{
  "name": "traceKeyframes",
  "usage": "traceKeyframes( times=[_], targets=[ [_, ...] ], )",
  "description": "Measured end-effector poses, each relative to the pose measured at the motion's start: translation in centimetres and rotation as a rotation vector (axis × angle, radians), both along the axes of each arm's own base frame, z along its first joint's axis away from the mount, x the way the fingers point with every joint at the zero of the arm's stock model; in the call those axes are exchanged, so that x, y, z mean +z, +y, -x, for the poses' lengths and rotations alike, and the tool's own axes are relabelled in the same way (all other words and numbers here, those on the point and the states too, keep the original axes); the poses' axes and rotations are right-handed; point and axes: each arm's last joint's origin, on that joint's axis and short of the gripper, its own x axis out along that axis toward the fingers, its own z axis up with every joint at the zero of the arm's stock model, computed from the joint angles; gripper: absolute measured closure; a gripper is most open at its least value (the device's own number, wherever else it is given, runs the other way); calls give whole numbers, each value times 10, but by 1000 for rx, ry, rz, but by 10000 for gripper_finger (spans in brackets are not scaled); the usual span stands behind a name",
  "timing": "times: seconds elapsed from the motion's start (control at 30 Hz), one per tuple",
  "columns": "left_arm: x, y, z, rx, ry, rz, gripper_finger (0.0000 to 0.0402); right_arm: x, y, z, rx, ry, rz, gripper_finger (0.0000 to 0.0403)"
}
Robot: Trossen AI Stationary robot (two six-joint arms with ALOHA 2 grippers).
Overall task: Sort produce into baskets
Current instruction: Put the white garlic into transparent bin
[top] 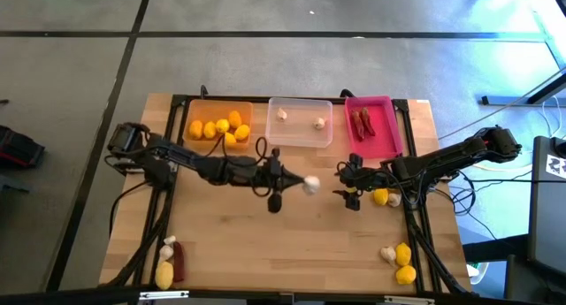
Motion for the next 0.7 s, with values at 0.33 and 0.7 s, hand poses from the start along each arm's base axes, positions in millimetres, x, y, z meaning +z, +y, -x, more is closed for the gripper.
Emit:
traceKeyframes(
  times=[0.33,0.7],
  targets=[
    [-3,65,-1,179,39,-57,396,1,-3,0,-115,-25,45,123],
    [-18,139,18,427,243,-159,396,2,-7,1,-226,-55,127,123]
  ],
)
